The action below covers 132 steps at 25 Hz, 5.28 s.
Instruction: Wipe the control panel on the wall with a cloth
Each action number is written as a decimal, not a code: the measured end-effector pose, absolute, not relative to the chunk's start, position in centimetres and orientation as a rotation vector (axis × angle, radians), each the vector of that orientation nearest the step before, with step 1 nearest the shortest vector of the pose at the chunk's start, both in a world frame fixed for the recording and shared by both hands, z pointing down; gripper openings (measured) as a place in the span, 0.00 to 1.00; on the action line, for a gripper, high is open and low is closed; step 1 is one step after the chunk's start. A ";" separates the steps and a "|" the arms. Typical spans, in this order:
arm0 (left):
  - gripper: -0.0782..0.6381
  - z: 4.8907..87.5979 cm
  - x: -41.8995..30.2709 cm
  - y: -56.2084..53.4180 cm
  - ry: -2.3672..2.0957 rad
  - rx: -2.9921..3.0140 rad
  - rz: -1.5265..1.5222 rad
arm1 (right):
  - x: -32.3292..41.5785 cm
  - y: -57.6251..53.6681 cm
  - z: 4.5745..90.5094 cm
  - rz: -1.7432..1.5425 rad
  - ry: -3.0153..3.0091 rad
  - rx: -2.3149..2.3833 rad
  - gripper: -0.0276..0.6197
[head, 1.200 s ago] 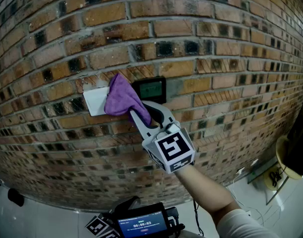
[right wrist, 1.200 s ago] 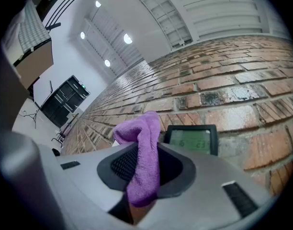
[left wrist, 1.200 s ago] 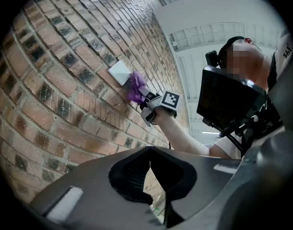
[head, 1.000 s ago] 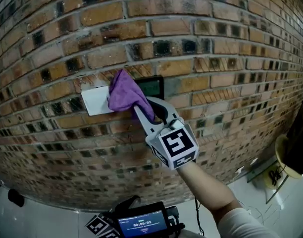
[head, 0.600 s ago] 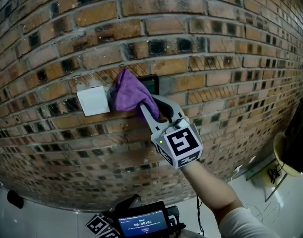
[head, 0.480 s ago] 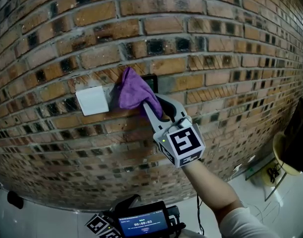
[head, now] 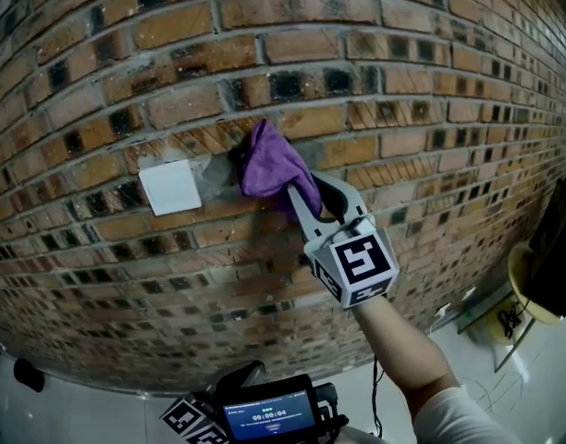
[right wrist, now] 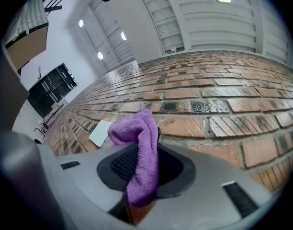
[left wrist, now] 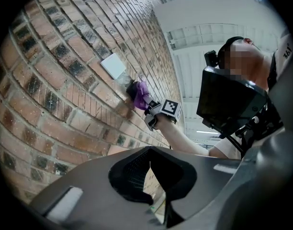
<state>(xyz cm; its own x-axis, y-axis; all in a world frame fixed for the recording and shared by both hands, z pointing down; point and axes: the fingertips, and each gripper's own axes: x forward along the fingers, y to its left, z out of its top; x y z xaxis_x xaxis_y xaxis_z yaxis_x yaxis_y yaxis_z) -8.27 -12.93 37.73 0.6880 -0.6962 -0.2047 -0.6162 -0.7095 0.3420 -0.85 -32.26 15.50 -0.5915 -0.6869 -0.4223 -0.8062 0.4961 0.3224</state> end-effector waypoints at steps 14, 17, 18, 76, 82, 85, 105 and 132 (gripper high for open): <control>0.09 37.9 -8.7 -12.6 -1.032 2.655 -0.470 | 5.4 -32.7 15.1 0.707 2.355 -1.484 0.20; 0.09 37.9 -8.6 -12.6 -1.023 2.655 -0.466 | 6.4 -32.3 14.5 0.700 2.314 -1.498 0.20; 0.09 37.9 -8.7 -12.6 -1.022 2.657 -0.464 | 6.5 -32.1 14.4 0.700 2.307 -1.497 0.20; 0.09 38.1 -9.2 -12.4 -1.036 2.643 -0.481 | -5.4 -30.8 16.3 0.815 2.515 -1.258 0.20; 0.09 38.2 -9.3 -12.3 -1.025 2.644 -0.472 | -3.1 -31.4 16.1 0.795 2.471 -1.318 0.20; 0.09 38.2 -9.2 -12.3 -1.016 2.646 -0.468 | -2.0 -31.7 16.0 0.791 2.453 -1.351 0.20; 0.09 38.3 -8.3 -12.4 -0.966 2.657 -0.469 | 4.2 -32.8 16.0 0.748 2.342 -1.546 0.21; 0.09 38.3 -7.8 -13.0 -0.954 2.659 -0.464 | 8.4 -29.6 17.2 0.720 2.281 -1.594 0.21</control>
<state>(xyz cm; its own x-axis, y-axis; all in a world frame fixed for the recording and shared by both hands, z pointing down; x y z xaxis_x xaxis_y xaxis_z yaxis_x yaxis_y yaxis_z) -7.85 -13.03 38.31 0.7305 -0.6519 -0.2034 -0.5627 -0.7434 0.3615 8.35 -29.65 17.19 -0.3601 -0.7984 -0.4826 -0.9308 0.2723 0.2439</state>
